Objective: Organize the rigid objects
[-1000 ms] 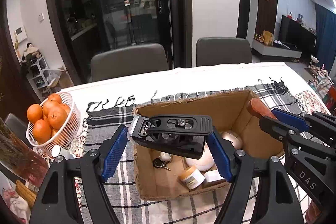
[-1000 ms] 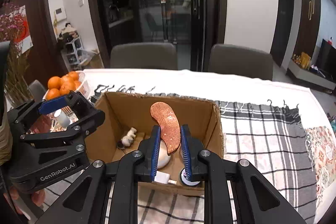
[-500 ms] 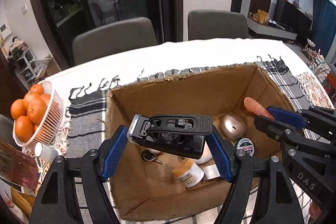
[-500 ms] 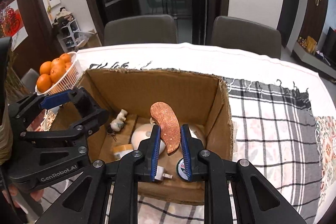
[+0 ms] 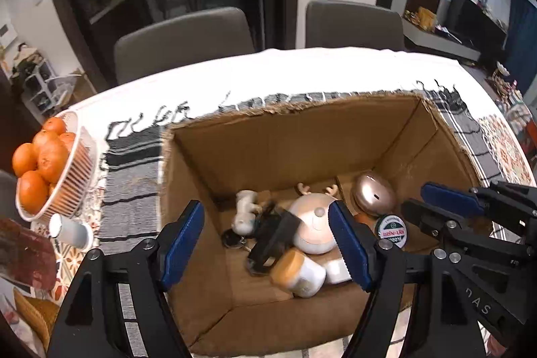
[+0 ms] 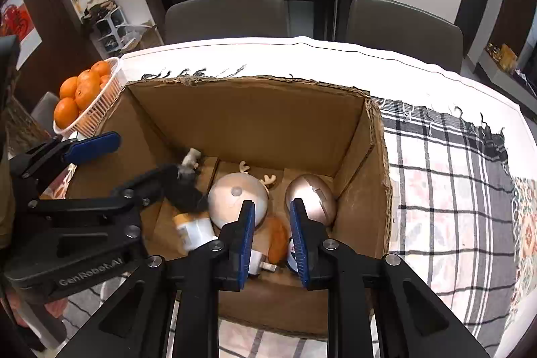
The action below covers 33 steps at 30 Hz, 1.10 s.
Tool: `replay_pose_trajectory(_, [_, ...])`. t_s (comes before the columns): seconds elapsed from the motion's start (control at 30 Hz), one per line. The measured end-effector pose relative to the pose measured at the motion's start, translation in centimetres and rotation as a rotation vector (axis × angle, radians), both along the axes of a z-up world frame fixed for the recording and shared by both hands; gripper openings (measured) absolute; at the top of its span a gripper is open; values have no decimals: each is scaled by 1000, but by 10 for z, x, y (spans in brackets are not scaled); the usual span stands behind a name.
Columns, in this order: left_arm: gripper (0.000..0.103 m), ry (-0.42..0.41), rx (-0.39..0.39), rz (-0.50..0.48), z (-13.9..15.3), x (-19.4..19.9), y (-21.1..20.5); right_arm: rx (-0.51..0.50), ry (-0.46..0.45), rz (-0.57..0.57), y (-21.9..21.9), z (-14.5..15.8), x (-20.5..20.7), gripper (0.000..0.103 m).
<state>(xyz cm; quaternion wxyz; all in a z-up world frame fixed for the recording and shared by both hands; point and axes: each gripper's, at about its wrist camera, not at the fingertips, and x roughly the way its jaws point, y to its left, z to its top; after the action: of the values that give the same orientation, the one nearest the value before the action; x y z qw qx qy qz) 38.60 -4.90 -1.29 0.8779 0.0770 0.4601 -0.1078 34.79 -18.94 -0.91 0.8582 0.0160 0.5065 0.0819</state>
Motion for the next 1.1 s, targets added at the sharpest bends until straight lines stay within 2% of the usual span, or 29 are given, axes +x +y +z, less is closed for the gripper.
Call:
replay_pose_trajectory(0.17, [78,-75,18,49,20,-18,7,10,-39,-35,-4,11,-12,25])
replay_pose_trajectory(0.33, [80,-117,-25,85,37,-46,19,24,-121,-78,-4,36,-36,29])
replay_pose_trajectory(0.4, [81,-136,-35,96,44,-60,23,25,-149,-91,-3,45,-47,35])
replay_pose_trajectory(0.5, [94,-170,-34,98,53,-82,26,15,-207,-107,1,60,-73,46])
replay_pose_trajectory(0.6, [96,-218,-22,115,62,-107,30,-12,-259,-119,3,70,-97,58])
replay_pose_trajectory(0.7, [101,-272,-9,142,69,-130,37,-59,-322,-151,6,83,-126,66])
replay_pose_trajectory(0.87, [103,-361,1,192,78,-176,48,-95,-406,-191,8,99,-167,76])
replay_pose_trajectory(0.97, [103,-377,-8,202,79,-198,52,-96,-441,-193,12,102,-192,78])
replay_pose_trajectory(1.1, [103,-399,-20,217,79,-227,57,-86,-477,-202,14,103,-226,86])
